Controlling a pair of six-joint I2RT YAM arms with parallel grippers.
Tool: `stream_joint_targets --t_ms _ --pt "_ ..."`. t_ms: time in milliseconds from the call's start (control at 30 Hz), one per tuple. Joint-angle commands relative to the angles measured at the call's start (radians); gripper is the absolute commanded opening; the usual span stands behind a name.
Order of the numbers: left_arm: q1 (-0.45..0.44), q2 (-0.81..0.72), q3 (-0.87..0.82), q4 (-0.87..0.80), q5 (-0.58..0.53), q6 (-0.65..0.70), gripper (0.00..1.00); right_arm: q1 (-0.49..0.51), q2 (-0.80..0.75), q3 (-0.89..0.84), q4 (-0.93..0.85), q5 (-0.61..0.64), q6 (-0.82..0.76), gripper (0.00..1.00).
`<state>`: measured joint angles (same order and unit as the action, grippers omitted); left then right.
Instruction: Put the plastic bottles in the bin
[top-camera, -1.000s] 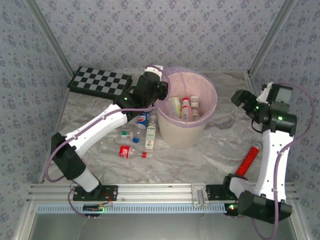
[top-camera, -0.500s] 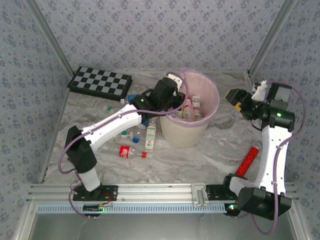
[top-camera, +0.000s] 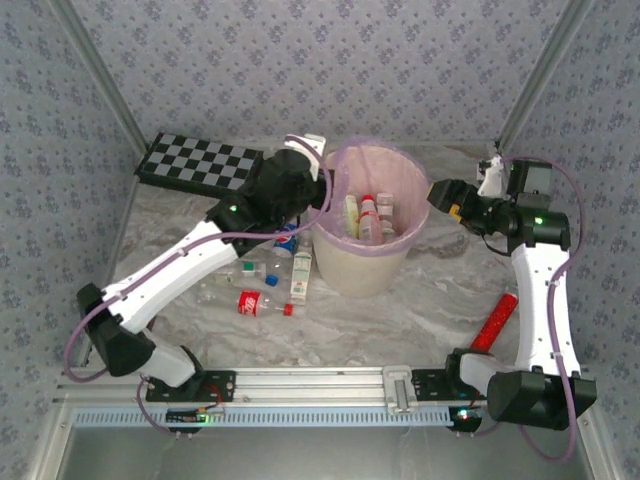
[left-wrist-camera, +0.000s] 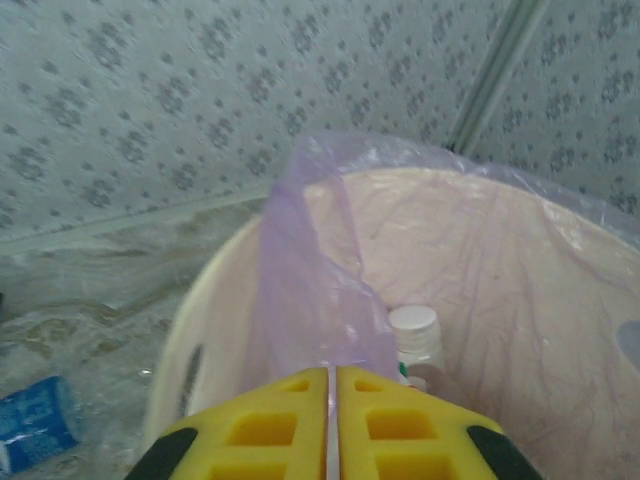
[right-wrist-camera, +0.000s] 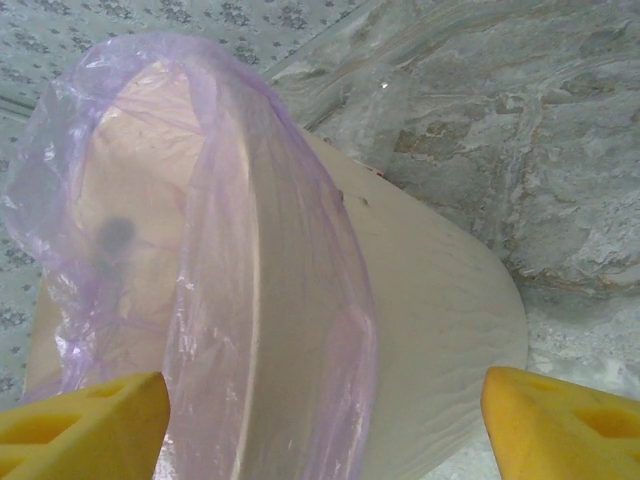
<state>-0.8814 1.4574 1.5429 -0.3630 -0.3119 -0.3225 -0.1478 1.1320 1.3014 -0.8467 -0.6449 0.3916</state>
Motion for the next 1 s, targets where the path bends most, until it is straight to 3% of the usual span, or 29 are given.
stream_joint_targets --t_ms 0,100,233,500,700,767,867,967 --pt "0.019 -0.054 -0.041 0.013 -0.044 -0.003 0.09 0.004 -0.001 0.026 -0.003 0.042 -0.032 0.83" --pt "0.028 -0.088 -0.067 0.001 -0.030 -0.026 0.04 0.005 -0.002 0.030 -0.010 0.049 -0.034 0.83" --pt "0.013 -0.076 -0.024 -0.067 0.072 0.011 0.03 0.004 0.001 0.029 -0.012 0.063 -0.034 0.83" --pt "0.028 0.111 0.150 -0.255 0.173 0.058 0.38 0.007 0.008 0.030 -0.016 0.051 -0.037 0.83" --pt "0.053 0.199 0.207 -0.272 0.234 0.034 0.46 0.011 0.003 0.035 -0.019 0.050 -0.042 0.83" --pt "0.057 0.211 0.214 -0.265 0.244 0.027 0.39 0.013 0.003 0.036 -0.019 0.050 -0.045 0.84" --pt "0.055 0.197 0.199 -0.226 0.253 0.019 0.18 0.013 0.005 0.030 -0.019 0.050 -0.050 0.84" --pt "0.055 0.181 0.195 -0.202 0.243 0.020 0.05 0.015 0.010 0.025 -0.016 0.045 -0.056 0.84"
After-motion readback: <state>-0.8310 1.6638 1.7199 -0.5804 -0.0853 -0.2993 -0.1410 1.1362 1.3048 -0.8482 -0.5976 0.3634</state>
